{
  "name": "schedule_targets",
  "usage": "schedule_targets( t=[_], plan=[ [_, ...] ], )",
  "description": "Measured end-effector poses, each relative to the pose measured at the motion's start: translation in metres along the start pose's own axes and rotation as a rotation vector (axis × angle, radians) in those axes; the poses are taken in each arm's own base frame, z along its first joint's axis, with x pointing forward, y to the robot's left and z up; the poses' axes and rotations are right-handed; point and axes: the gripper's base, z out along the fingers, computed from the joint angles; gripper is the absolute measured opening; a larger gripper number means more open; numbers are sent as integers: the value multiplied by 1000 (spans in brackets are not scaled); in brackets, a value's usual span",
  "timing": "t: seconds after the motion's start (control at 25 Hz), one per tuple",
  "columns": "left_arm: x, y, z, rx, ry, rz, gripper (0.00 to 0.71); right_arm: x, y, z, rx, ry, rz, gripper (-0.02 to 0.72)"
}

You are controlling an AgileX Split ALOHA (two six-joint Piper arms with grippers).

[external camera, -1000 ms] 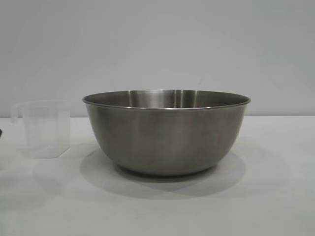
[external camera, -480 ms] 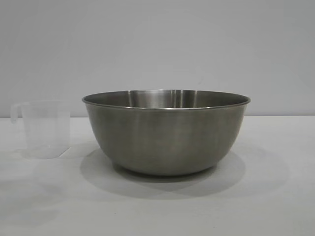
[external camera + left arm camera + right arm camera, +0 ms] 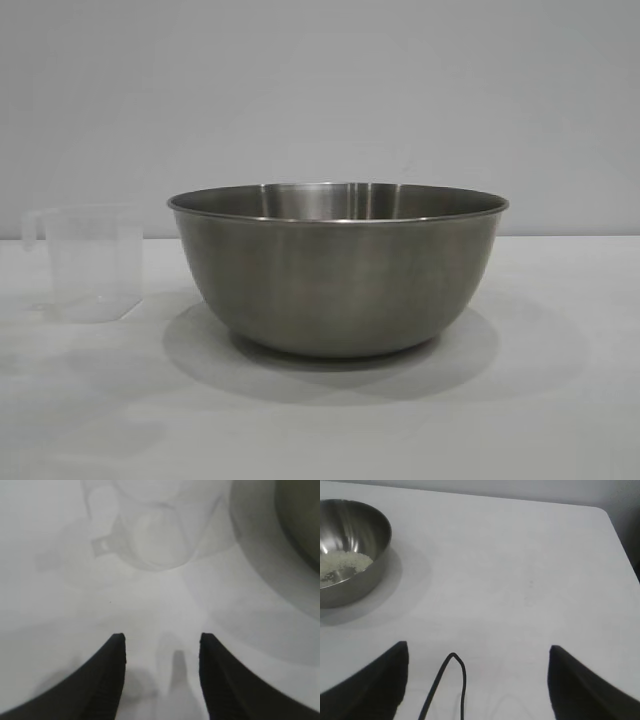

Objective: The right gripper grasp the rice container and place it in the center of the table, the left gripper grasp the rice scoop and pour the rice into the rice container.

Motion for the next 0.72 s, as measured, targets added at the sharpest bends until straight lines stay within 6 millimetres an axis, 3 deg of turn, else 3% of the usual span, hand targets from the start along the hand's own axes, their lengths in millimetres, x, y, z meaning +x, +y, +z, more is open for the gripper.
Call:
schedule_targets(
  t=[0.08,0.32,0.4,0.48,0.52,0.72],
  plan=[
    [-10,0,-18,-7,20,10,292,0,0,0,0,0,0,542],
    [-31,-1,-89,-5,-48,-5,486,0,0,0,0,0,0,542],
    [-32,-1,-115,2,-94,-10,482,0,0,0,0,0,0,542],
    [-29,-1,-141,6,-146,-12,482,0,0,0,0,0,0,542],
    [-24,0,-153,7,-168,-12,522,0,0,0,0,0,0,542],
    [13,1,-200,16,-220,-17,507,0,0,0,0,0,0,542]
  ],
)
